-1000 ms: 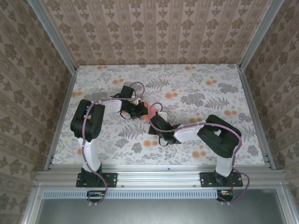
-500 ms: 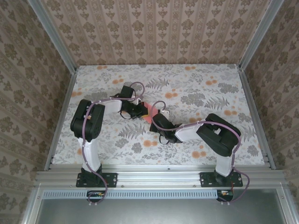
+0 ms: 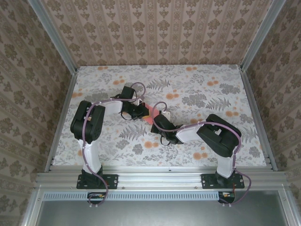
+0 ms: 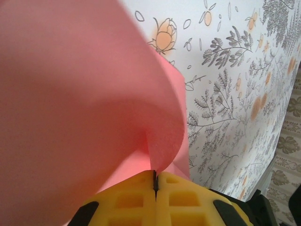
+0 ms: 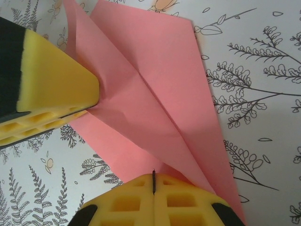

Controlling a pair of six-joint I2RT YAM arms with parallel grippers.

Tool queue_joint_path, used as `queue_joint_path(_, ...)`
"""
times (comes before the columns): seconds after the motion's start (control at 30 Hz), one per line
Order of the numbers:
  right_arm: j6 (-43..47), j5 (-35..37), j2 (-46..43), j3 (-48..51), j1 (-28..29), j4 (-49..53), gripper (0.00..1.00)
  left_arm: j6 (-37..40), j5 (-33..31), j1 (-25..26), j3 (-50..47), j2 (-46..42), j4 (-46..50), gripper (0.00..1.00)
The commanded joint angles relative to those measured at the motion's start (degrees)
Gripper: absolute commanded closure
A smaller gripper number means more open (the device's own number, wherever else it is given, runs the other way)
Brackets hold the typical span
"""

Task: Fold a paper plane with a square sheet of paper (pick it up from the middle)
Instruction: Fourth fold the wing at the center of the table.

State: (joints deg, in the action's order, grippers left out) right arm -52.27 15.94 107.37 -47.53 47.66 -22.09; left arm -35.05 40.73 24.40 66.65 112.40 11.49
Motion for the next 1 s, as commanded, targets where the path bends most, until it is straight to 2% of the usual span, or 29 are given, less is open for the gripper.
queue_joint_path(0.0,1.7,1.4,1.3,1.4,-0.3,4.1,0.94,0.7,0.4,0.4,-1.3,-4.0,2.0,1.00)
queue_joint_path(0.77,7.4,-0.3,-0.2,3.6,-0.5,0.8,0.94,1.5,-1.8,0.6,-7.9,-6.8,1.5,1.00)
queue_joint_path(0.97,8.3,-4.1,-3.1,3.7,-0.5,-0.5,0.89,1.7,-2.8,0.5,-9.1,-5.5,0.6,1.00)
